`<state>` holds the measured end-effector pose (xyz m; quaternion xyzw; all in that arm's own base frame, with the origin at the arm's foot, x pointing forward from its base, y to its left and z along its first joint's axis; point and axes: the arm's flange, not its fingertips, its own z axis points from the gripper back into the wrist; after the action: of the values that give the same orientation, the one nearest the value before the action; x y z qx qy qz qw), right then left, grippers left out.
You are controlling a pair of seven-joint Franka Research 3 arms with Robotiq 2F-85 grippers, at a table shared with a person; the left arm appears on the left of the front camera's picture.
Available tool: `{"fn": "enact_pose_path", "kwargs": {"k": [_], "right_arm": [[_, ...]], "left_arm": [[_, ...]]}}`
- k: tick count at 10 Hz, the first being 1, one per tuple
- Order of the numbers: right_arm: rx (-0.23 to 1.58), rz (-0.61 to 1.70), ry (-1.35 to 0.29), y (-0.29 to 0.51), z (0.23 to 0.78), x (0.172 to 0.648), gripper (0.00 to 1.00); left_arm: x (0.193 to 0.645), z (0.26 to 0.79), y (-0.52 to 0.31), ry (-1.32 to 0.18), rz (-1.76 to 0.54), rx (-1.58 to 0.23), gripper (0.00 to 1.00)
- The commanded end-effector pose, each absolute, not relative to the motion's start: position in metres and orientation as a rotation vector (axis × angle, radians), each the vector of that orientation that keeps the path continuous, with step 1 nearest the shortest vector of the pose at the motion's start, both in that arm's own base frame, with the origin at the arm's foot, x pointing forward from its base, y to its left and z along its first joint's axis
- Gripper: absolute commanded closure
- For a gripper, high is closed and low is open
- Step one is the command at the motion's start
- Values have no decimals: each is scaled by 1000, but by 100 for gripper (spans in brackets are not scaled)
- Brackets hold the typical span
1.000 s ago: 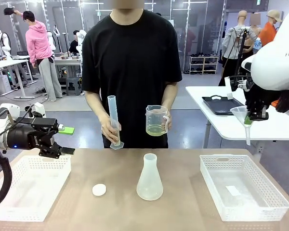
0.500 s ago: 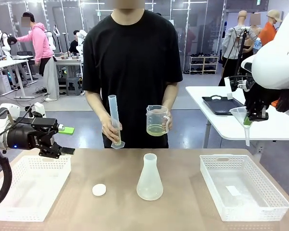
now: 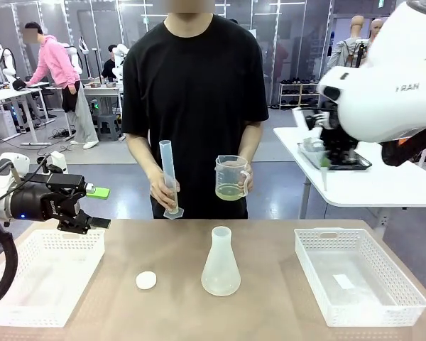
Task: Prepare the solutions needed for the experiment.
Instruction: Pick up the Plastic Funnel and insert it into the Big flask.
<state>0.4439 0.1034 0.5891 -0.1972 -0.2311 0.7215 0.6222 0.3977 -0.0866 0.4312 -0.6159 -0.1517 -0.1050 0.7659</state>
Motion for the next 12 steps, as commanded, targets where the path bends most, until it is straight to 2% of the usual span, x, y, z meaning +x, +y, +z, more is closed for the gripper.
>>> {"fn": "enact_pose_path", "kwargs": {"k": [1,5,7,9,12], "right_arm": [[-484,1801,-671,130,585,428,94],[-472,2097,-809,203,592,384,94],[-397,2253,-859,226,590,363,94],[-348,2341,-882,238,587,357,94],[-176,2399,-943,245,583,363,94]], "left_arm": [[397,432,-87,-326,-232,-1355,0],[397,432,-87,-326,-232,-1355,0],[397,432,-87,-326,-232,-1355,0],[397,432,-87,-326,-232,-1355,0],[397,432,-87,-326,-232,-1355,0]]}}
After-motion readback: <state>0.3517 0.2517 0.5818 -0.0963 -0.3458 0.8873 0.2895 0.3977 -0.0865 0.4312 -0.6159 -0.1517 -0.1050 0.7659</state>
